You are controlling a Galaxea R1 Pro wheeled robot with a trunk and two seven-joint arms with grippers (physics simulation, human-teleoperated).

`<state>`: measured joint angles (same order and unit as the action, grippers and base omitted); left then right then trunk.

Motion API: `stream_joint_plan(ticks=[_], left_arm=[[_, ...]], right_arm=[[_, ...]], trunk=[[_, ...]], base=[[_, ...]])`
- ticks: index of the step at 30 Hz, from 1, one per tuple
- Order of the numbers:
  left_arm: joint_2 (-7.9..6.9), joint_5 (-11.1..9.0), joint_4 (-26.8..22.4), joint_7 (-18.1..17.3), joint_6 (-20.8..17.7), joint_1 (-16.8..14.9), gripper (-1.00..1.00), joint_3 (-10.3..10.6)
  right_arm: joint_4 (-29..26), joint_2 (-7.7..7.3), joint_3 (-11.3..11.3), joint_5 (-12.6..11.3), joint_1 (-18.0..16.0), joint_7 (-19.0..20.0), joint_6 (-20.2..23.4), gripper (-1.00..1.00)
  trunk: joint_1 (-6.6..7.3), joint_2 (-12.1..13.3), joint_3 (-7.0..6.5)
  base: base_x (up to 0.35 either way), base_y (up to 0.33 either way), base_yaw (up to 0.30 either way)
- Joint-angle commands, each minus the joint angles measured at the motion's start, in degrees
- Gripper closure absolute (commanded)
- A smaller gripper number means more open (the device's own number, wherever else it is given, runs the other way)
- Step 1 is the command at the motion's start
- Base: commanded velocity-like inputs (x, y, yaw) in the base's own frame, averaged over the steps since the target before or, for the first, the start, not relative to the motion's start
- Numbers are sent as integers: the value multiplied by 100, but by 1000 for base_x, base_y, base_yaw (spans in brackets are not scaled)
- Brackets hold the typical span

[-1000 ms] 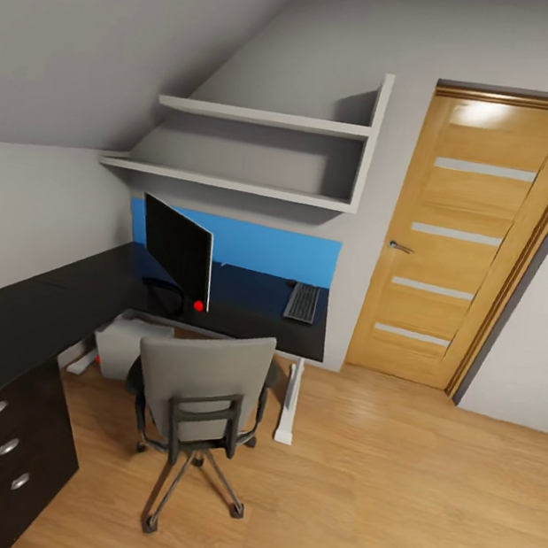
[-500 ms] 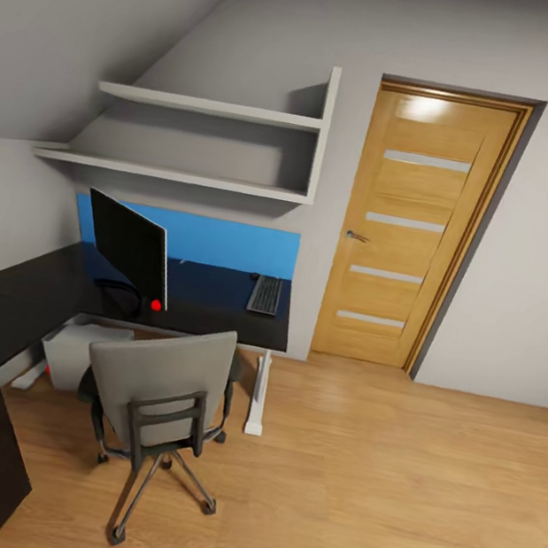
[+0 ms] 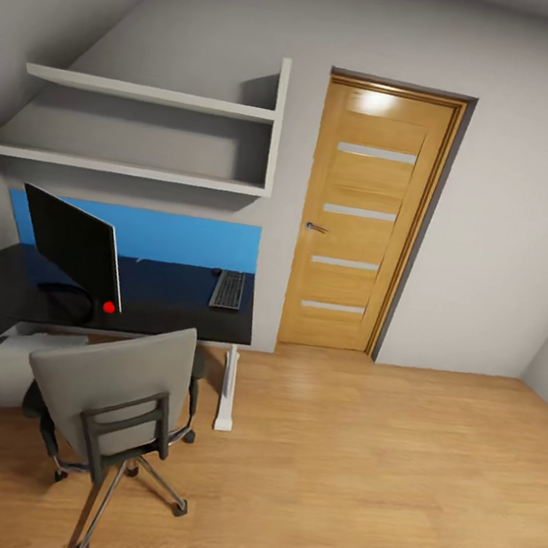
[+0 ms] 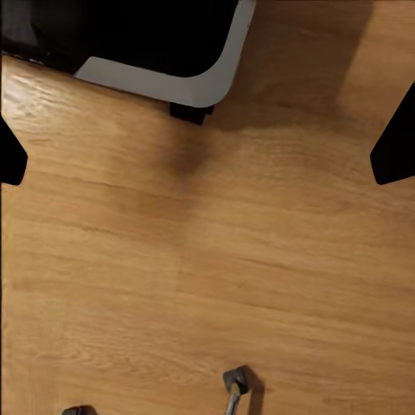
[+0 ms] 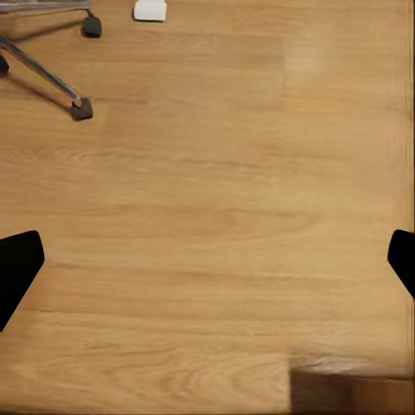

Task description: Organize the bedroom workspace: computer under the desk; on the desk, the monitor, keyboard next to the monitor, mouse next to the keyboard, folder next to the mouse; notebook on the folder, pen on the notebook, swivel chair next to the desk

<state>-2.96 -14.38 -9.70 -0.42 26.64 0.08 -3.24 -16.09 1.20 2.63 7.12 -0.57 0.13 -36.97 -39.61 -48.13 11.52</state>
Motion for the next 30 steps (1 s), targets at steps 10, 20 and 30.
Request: stream_joint_plan(ticks=[10, 20, 30], left_arm=[[330, 20, -53, 23, 11, 1, -100, 74], [566, 14, -1195, 272, -241, -4, -100, 70], [565, -14, -2557, 1374, -2739, -8, -100, 64]], right_arm=[[-16, 73, -16, 6, -5, -193, -41, -100], [-175, 77, -16, -1, -23, -222, -46, -100], [-658, 24, -28, -22, -396, -233, -43, -100]], trunk=[[-1, -5, 37], [-1, -5, 111], [-1, -5, 185]], base=[[0, 0, -266], [0, 0, -188], [0, 0, -116]])
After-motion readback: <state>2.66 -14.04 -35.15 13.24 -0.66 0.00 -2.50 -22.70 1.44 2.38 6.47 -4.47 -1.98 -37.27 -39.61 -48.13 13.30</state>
